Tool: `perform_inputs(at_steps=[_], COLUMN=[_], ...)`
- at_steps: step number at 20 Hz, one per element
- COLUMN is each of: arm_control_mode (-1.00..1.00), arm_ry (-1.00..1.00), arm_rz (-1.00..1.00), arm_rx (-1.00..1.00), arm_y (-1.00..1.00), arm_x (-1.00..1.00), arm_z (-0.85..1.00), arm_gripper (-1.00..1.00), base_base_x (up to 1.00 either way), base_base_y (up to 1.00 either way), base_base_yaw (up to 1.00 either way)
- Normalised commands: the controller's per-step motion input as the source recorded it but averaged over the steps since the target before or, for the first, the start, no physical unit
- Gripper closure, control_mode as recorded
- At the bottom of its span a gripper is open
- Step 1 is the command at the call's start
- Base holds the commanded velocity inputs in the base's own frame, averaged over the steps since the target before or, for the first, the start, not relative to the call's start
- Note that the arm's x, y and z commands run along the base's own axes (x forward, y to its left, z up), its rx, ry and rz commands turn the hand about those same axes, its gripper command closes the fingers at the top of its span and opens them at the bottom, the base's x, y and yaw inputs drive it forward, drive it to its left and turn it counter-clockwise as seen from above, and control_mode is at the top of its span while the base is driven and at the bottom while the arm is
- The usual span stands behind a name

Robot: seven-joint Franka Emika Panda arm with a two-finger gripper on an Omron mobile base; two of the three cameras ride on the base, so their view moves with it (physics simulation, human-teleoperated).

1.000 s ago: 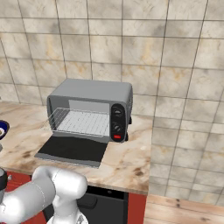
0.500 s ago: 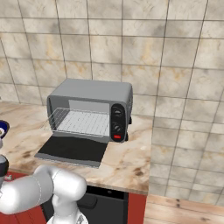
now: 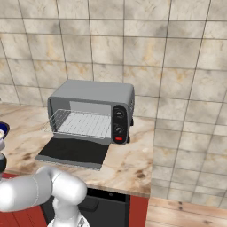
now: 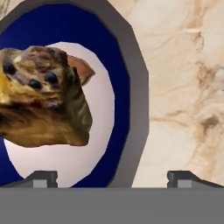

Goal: Pick up the heated bread from the toaster oven and place it in the bowl. Then move the bread bowl to the dining counter.

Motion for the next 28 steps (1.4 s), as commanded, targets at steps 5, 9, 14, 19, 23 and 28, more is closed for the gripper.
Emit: perform_inputs(at_steps=[5, 9, 14, 19, 23, 28], arm_control_mode=[-1.00, -1.00, -1.00, -1.00, -1.00, -1.00], arm_ry=[0.00, 0.00, 0.00, 0.00, 0.00, -0.01], arm_rz=[-0.04, -0.04, -0.05, 0.00, 0.00, 0.00], arm_rx=[0.00, 0.00, 0.00, 0.00, 0.00, 0.00], arm_y=[0.19, 0.20, 0.18, 0.00, 0.00, -0.13], arm_x=[0.12, 0.11, 0.16, 0.01, 0.00, -0.02], arm_z=[-0.20, -0.12, -0.18, -0.03, 0.00, 0.00], arm_gripper=[-1.00, -1.00, 1.00, 1.00, 1.00, 1.00], base_base_x=[0.00, 0.00, 0.00, 0.00, 0.00, 0.00], base_base_y=[0.00, 0.00, 0.00, 0.00, 0.00, 0.00], base_base_yaw=[0.00, 0.00, 0.00, 0.00, 0.00, 0.00])
